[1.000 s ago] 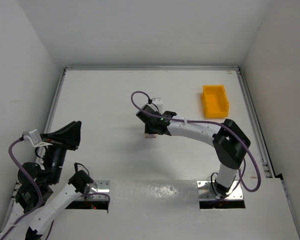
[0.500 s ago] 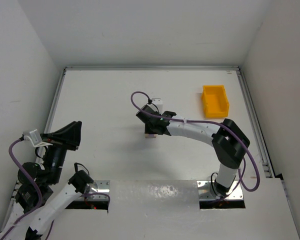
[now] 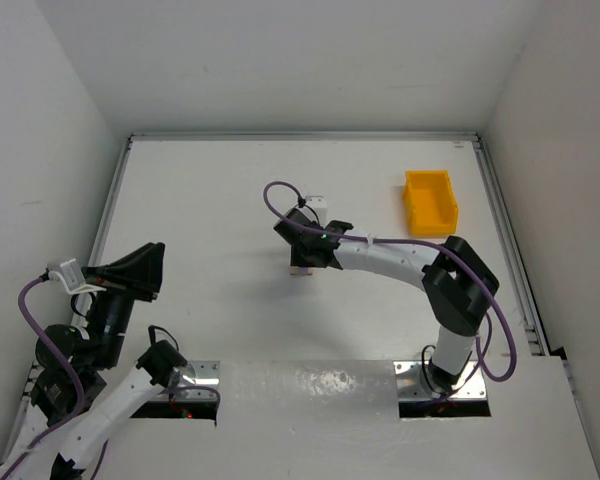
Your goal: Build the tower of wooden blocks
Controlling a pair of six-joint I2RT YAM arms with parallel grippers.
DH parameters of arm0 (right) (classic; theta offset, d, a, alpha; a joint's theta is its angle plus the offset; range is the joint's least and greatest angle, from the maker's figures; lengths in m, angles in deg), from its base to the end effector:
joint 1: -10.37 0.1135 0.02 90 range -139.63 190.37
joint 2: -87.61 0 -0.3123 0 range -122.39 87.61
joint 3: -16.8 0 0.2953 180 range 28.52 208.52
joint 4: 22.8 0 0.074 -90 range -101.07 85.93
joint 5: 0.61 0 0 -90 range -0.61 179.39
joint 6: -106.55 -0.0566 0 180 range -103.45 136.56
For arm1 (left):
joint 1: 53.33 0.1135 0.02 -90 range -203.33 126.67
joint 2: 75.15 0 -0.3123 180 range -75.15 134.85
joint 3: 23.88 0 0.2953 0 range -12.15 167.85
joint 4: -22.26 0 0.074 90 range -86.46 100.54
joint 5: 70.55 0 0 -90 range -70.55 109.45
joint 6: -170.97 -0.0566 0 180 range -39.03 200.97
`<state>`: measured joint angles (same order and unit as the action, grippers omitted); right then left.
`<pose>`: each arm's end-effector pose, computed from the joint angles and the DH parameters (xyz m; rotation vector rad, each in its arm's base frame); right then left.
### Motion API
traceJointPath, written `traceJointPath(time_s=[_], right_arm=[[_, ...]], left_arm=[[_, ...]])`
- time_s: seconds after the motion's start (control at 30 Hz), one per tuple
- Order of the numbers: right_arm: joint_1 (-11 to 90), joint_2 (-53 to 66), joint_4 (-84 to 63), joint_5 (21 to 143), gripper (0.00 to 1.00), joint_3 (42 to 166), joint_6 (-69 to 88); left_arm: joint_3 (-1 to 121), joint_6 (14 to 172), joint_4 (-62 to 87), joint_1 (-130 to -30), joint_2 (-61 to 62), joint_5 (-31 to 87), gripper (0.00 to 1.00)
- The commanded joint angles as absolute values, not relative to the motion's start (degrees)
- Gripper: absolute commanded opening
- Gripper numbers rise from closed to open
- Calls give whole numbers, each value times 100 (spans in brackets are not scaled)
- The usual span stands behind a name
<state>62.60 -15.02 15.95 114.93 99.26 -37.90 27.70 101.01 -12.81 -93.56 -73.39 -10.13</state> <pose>0.2827 0.3250 0.2093 0.2028 2.4579 0.2160 0.0314 0.0100 0.3801 -0.2097 1.3522 -0.5476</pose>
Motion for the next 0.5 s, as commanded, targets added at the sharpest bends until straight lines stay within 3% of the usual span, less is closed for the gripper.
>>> traceJointPath(time_s=[0.0, 0.47], right_arm=[[6222, -1531, 1389, 11471, 26, 9963, -3864], [6152, -1592, 1319, 11400, 28, 9945, -3855]], left_arm=[[2819, 10084, -1187, -9446, -7304, -929, 27], [2819, 10066, -1178, -9446, -7269, -885, 27]])
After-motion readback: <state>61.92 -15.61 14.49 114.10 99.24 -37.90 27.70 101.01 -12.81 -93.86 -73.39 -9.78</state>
